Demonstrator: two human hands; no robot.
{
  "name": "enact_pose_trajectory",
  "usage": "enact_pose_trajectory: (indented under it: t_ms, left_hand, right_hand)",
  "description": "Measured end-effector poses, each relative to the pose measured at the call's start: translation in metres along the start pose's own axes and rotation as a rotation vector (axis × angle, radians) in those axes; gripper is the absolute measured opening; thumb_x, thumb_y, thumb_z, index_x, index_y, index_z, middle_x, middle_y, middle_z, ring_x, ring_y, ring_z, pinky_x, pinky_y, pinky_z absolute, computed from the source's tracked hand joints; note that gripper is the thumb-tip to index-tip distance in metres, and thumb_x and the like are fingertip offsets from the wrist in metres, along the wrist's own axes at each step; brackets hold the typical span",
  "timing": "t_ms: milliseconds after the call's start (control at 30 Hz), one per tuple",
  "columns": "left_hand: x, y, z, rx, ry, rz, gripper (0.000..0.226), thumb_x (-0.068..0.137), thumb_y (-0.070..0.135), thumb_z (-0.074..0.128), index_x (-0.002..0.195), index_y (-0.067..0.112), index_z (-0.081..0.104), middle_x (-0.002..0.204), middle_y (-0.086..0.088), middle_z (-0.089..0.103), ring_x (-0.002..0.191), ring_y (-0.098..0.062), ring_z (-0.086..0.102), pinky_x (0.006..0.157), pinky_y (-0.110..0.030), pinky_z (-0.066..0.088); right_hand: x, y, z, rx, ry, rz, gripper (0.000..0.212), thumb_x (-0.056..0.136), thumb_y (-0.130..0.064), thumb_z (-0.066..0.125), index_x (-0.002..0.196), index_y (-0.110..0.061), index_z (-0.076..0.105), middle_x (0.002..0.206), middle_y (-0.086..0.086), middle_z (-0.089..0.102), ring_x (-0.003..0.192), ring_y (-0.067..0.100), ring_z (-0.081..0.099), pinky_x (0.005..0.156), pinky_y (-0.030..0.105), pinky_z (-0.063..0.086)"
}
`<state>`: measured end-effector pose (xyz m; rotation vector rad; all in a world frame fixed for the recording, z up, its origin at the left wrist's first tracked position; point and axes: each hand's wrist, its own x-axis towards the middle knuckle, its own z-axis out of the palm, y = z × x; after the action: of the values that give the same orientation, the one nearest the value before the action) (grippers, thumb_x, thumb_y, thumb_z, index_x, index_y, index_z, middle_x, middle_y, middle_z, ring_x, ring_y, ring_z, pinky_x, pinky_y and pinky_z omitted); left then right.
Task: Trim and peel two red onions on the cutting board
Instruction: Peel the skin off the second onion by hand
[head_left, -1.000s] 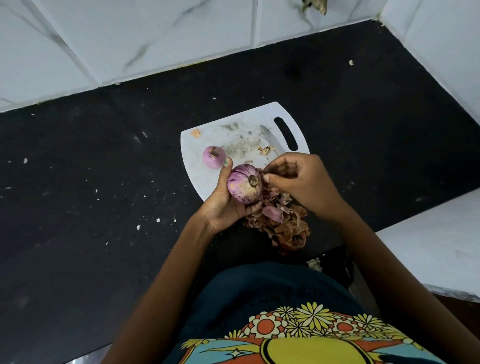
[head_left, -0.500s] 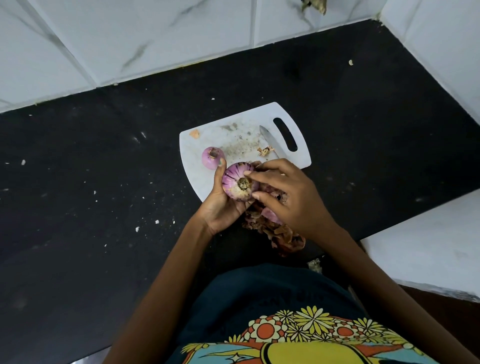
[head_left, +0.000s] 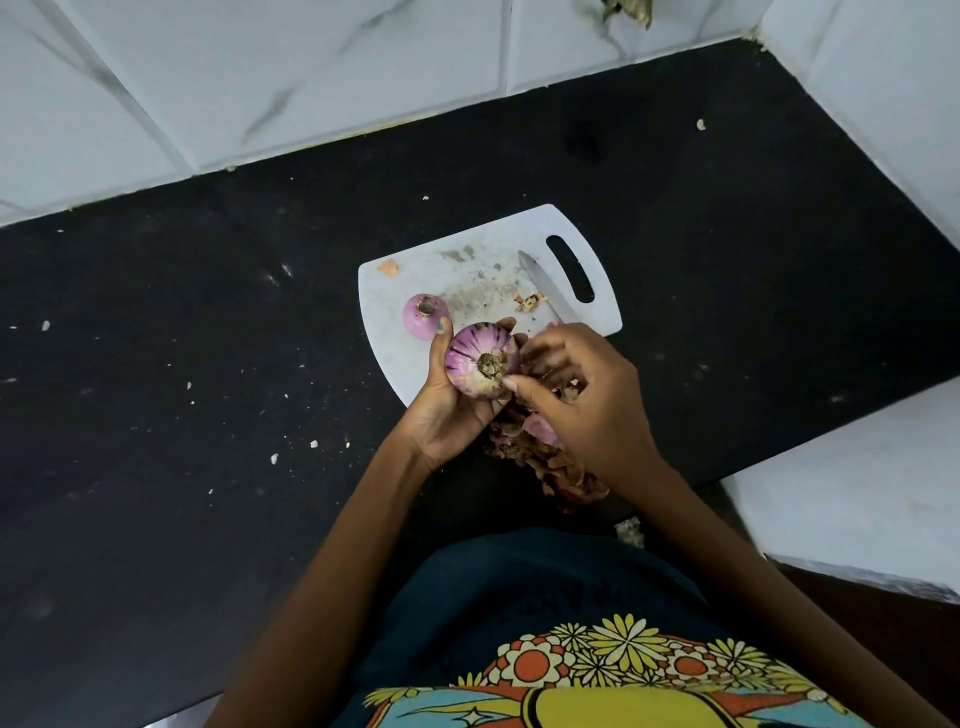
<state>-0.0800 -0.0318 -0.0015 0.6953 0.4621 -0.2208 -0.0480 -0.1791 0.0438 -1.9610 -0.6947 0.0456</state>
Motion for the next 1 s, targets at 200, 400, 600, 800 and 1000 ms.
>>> enact_pose_trajectory:
  t_ms: [200,400,600,800,1000]
  left_hand:
    - [0.001,-0.001,-0.001,0.092,0.015,0.032,0.060,0.094,0.057,0.020,0.113,0.016,0.059,0.099,-0.005,0.073,0.094,-0.016,0.070,0.079,-0.025,0.055]
    - [0.004,-0.001,-0.001,0.190,0.003,0.075,0.061,0.085,0.056,0.030,0.117,0.011,0.056,0.101,-0.004,0.074,0.096,-0.013,0.068,0.084,-0.023,0.053]
    - [0.006,-0.004,-0.005,0.205,0.027,0.122,0.056,0.089,0.054,0.030,0.113,0.013,0.059,0.097,-0.003,0.073,0.091,-0.012,0.069,0.079,-0.022,0.054]
    - [0.004,-0.004,-0.003,0.199,0.068,0.116,0.082,0.085,0.061,0.042,0.139,-0.002,0.041,0.124,-0.017,0.058,0.108,-0.022,0.060,0.097,-0.032,0.047]
    - [0.005,-0.007,-0.003,0.192,0.080,0.092,0.074,0.089,0.057,0.033,0.137,0.002,0.045,0.121,-0.015,0.061,0.107,-0.021,0.060,0.098,-0.031,0.046]
  right_hand:
    - [0.005,0.000,0.003,-0.061,-0.012,0.043,0.031,0.077,-0.015,0.076,0.105,-0.005,0.070,0.099,0.006,0.064,0.091,0.013,0.061,0.083,0.017,0.048]
    - [0.001,-0.005,0.006,0.011,0.078,0.136,0.015,0.077,-0.009,0.077,0.091,-0.005,0.073,0.087,0.005,0.070,0.083,0.014,0.067,0.079,0.030,0.055]
    - [0.006,-0.005,0.002,0.046,-0.007,0.238,0.011,0.079,-0.012,0.076,0.089,-0.008,0.071,0.085,0.001,0.070,0.079,0.009,0.066,0.076,0.021,0.053]
    - [0.010,-0.003,-0.002,-0.027,-0.175,0.190,0.010,0.085,-0.012,0.069,0.092,-0.008,0.064,0.090,0.002,0.065,0.088,0.016,0.061,0.084,0.030,0.049]
    - [0.011,0.001,-0.003,-0.052,-0.239,0.180,0.006,0.089,-0.012,0.064,0.092,-0.008,0.062,0.091,0.002,0.063,0.091,0.017,0.059,0.086,0.026,0.045]
